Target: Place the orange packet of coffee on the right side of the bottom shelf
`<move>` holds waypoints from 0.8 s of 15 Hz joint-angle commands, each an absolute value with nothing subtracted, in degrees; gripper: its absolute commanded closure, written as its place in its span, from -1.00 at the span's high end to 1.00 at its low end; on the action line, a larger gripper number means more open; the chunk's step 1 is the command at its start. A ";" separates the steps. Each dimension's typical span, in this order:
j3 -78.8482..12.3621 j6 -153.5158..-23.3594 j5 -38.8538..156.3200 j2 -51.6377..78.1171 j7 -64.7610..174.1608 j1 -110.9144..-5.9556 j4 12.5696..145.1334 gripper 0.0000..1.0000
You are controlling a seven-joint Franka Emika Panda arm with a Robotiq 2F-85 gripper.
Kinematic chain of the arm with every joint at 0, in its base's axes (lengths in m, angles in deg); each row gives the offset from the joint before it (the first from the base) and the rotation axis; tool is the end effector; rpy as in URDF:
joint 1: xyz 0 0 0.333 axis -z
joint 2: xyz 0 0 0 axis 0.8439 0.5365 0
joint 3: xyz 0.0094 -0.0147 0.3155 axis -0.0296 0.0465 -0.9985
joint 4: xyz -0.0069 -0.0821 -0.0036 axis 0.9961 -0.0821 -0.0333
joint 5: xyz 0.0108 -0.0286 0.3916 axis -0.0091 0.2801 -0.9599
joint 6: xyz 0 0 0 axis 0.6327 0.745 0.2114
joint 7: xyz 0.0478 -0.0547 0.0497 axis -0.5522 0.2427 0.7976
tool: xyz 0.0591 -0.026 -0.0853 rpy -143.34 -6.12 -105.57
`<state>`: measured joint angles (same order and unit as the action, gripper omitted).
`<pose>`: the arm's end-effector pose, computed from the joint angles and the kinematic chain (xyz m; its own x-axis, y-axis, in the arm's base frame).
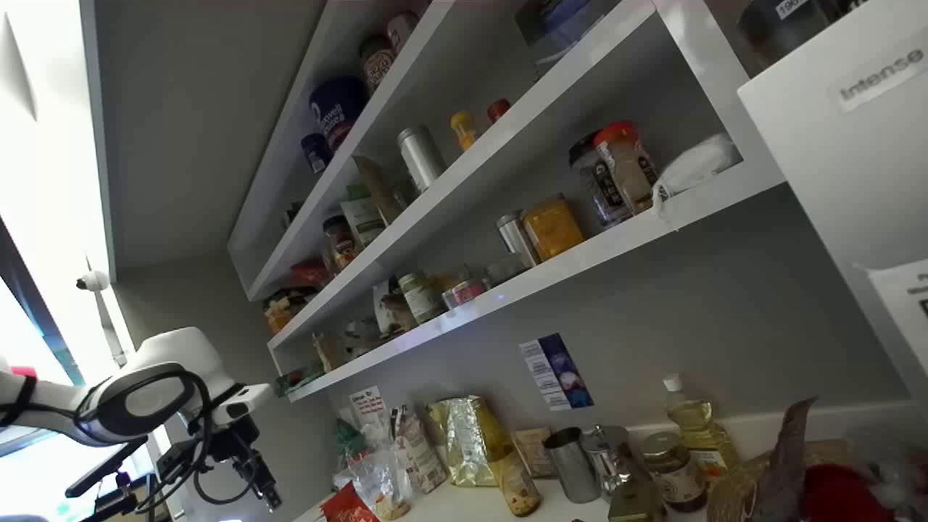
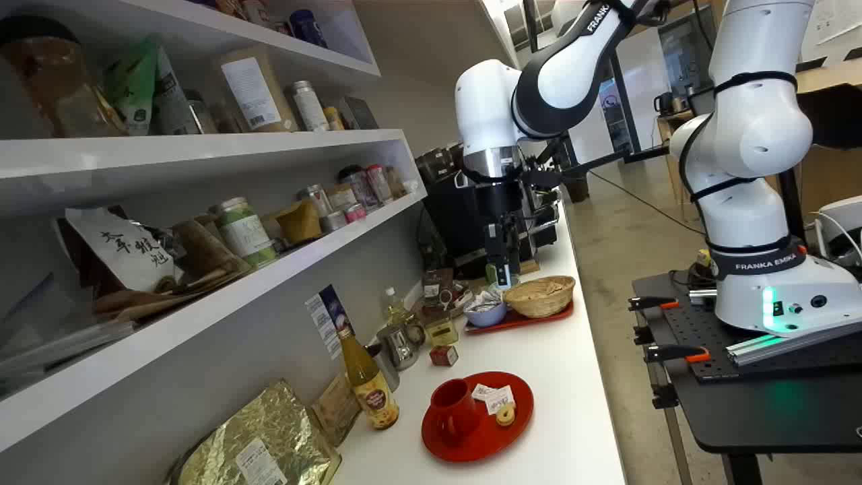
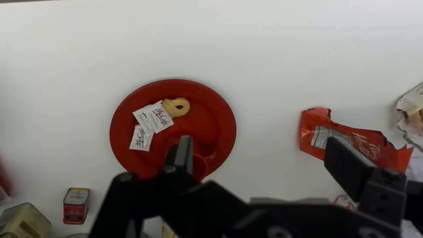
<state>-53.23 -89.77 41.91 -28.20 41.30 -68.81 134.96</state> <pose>0.3698 0.1934 0.4181 0.9860 -0.0199 0.1653 0.0037 -0.9900 -0.1413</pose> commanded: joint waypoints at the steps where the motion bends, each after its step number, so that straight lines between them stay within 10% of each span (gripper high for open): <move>1: -52.69 -89.68 42.26 -28.17 41.06 -69.33 134.91 1.00; 12: -53.87 -91.90 38.32 -22.98 41.85 -73.00 134.02 1.00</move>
<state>-53.28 -89.78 41.72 -27.36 41.30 -69.75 134.96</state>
